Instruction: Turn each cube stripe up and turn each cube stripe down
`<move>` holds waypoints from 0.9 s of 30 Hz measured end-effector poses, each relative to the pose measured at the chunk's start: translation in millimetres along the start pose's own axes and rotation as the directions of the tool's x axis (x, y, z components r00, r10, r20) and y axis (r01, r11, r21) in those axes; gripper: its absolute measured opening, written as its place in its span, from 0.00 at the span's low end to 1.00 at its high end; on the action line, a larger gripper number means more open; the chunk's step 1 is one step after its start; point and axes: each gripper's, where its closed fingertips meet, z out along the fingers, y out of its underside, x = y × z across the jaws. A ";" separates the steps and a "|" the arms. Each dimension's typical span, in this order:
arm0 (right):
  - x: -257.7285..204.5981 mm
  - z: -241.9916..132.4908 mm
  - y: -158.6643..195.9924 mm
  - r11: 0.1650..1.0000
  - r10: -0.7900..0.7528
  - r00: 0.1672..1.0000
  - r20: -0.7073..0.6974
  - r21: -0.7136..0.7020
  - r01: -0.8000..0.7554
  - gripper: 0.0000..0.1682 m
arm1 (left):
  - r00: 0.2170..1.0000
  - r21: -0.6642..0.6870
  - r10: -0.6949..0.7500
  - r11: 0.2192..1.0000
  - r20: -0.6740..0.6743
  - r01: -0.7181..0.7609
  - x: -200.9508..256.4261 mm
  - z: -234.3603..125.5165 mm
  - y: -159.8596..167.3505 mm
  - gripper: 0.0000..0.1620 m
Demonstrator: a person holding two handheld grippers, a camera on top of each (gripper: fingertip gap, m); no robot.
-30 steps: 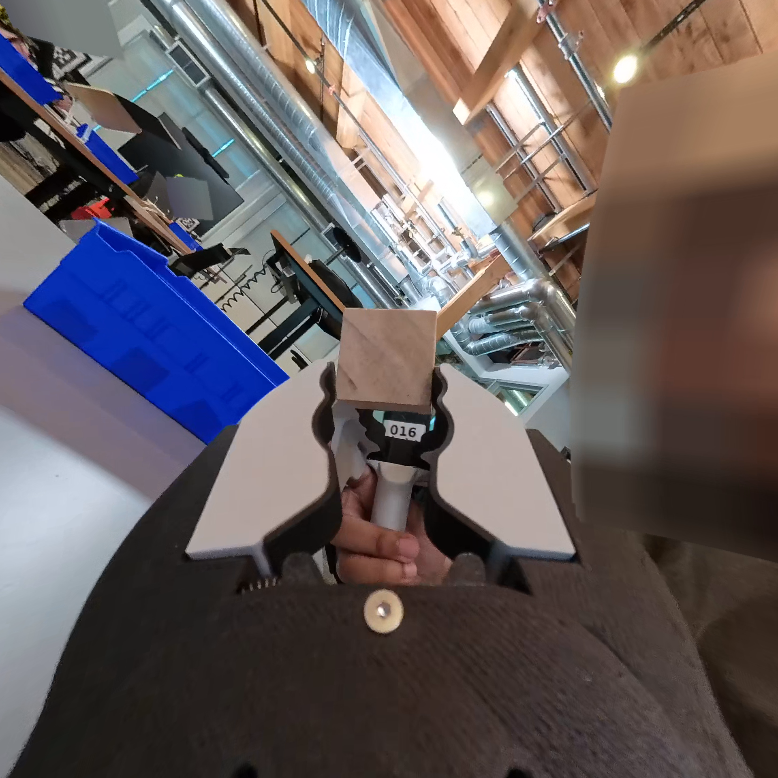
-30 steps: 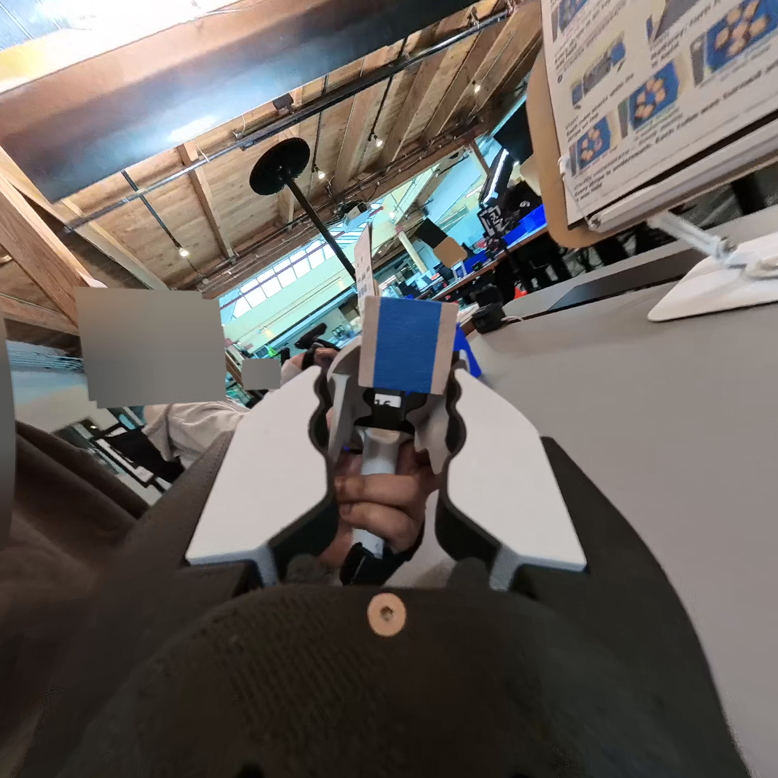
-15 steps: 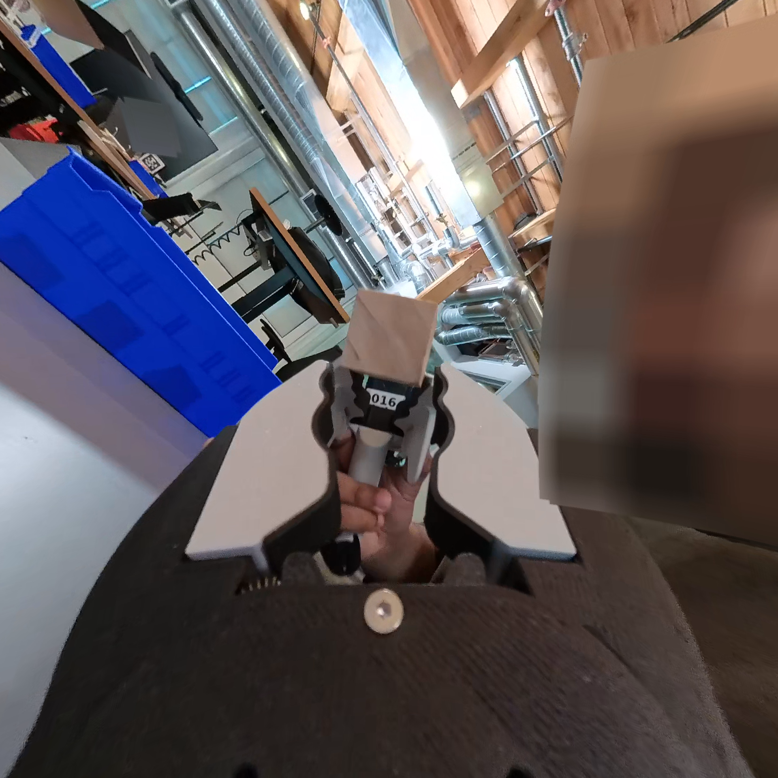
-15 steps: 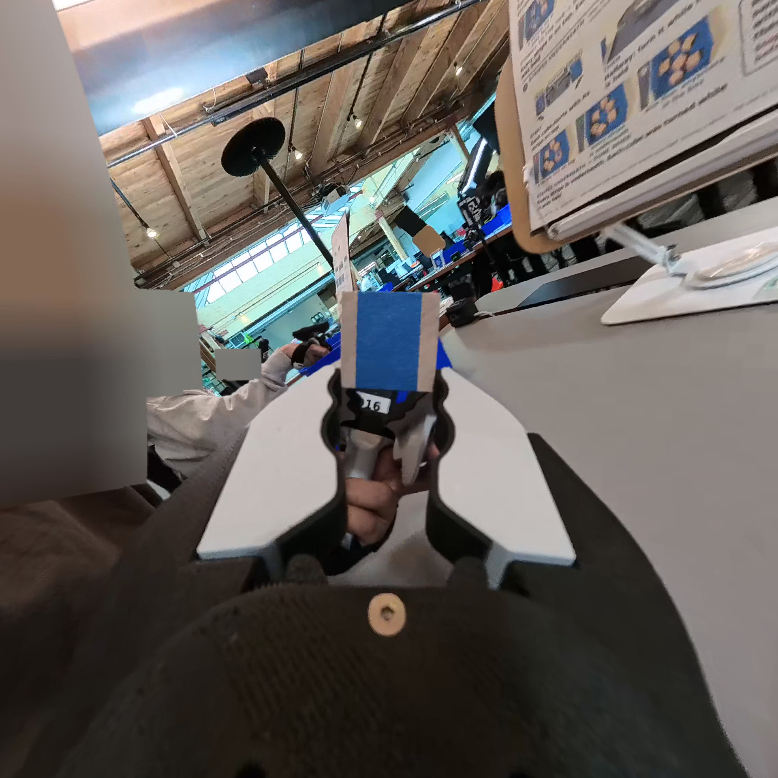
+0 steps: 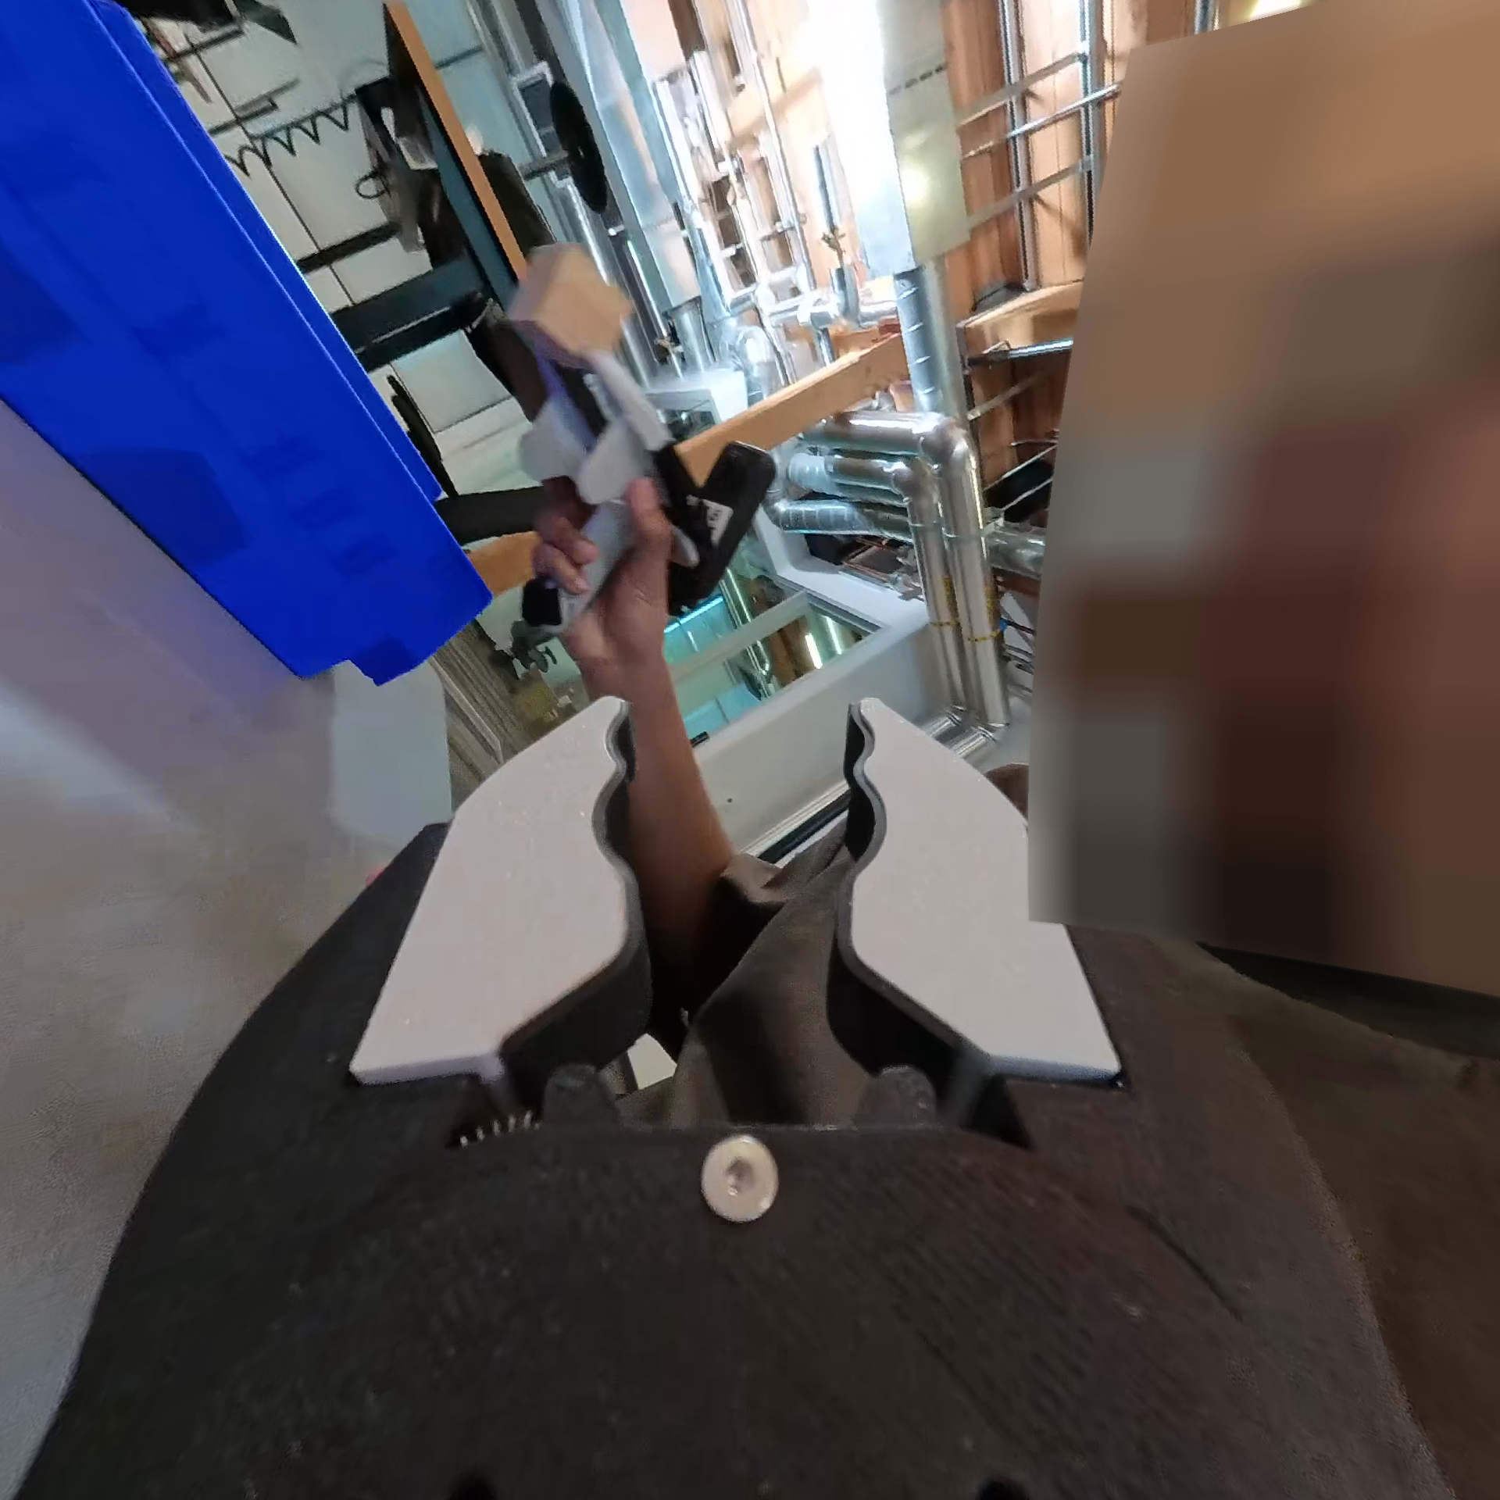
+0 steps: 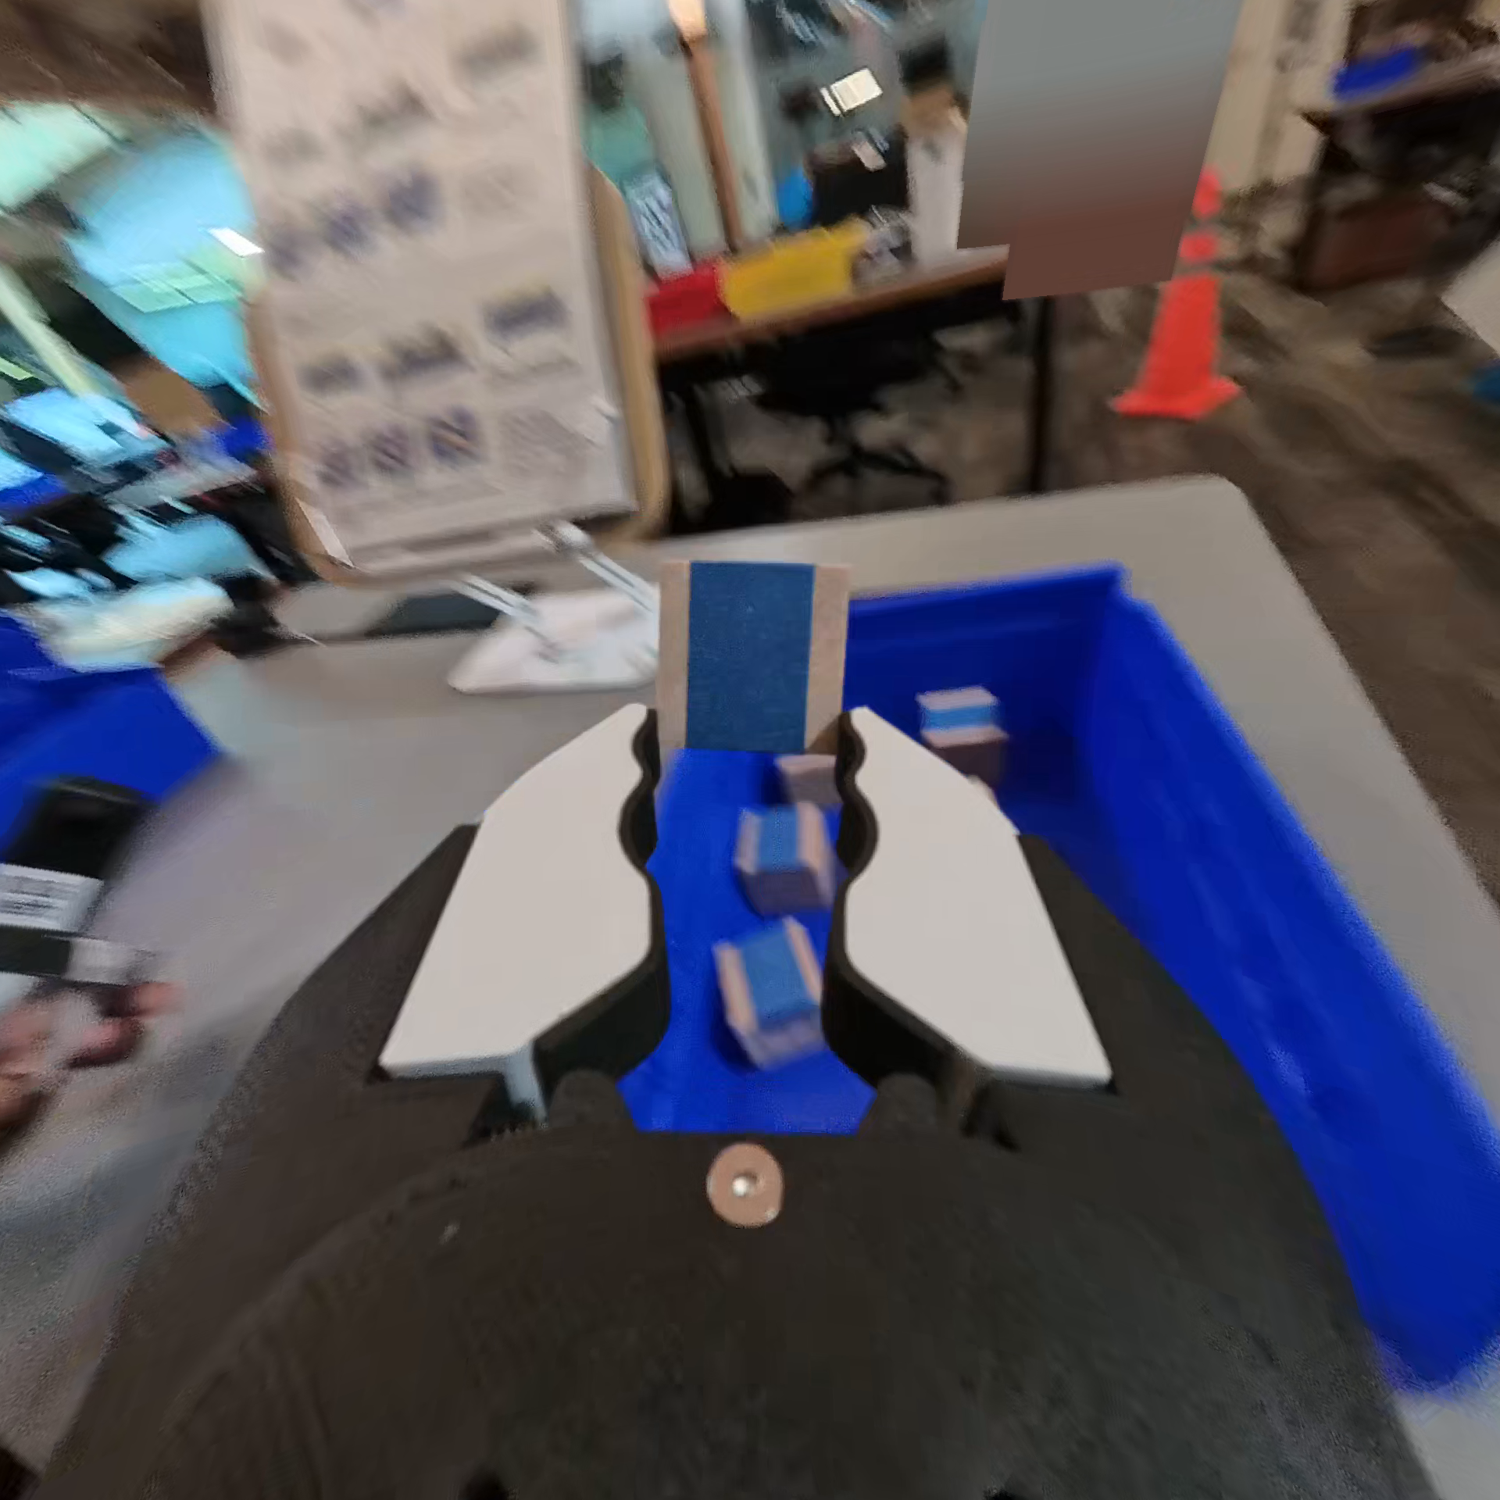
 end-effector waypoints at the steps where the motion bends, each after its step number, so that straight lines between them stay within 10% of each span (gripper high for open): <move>1: 20.8 -0.5 15.5 0.997 -0.009 0.998 -0.059 -0.077 0.004 0.25 | 1.000 -0.005 -0.002 1.000 -0.002 0.002 0.2 1.3 1.5 0.31; 15: 88.9 15.9 131.3 0.692 -0.261 0.947 -0.187 -0.720 0.048 0.26 | 0.996 -0.099 -0.093 0.991 -0.008 0.092 -6.2 16.3 26.8 0.35; 27: 95.5 24.1 148.2 0.606 -0.229 0.953 -0.196 -0.795 -0.018 0.28 | 0.996 -0.161 -0.082 0.983 0.029 0.085 -11.3 18.0 38.2 0.38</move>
